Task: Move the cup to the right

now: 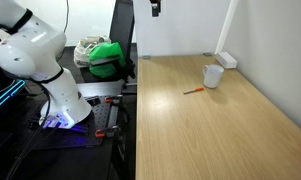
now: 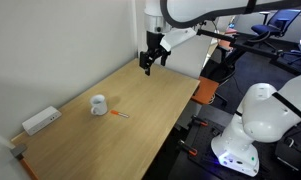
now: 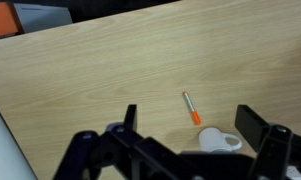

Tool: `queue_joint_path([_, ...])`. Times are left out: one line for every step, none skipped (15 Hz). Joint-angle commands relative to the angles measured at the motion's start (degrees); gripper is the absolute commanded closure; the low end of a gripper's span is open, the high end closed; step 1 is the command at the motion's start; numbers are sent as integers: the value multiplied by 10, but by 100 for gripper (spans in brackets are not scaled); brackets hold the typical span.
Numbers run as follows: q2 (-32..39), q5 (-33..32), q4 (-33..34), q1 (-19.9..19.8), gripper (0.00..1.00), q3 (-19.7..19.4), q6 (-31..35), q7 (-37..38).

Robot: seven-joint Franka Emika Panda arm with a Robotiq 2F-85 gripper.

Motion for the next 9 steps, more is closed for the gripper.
queue_joint_path([37,-12,16,4,0,-25,37,-52])
queue_joint_path([48,-15,19,3,0,-32,55,-67])
queue_joint_path([60,-19,21,1,0,-36,75,-77])
queue_joint_path([70,-23,25,1,0,-41,92,-87])
queue_joint_path([85,-26,28,1,0,-44,114,-95])
queue_joint_path([99,-32,32,0,0,-46,133,-99])
queue_joint_path([116,-38,36,0,0,-48,154,-104])
queue_joint_path([130,-38,42,1,0,-51,166,-109])
queue_joint_path([145,-44,47,1,0,-51,183,-110])
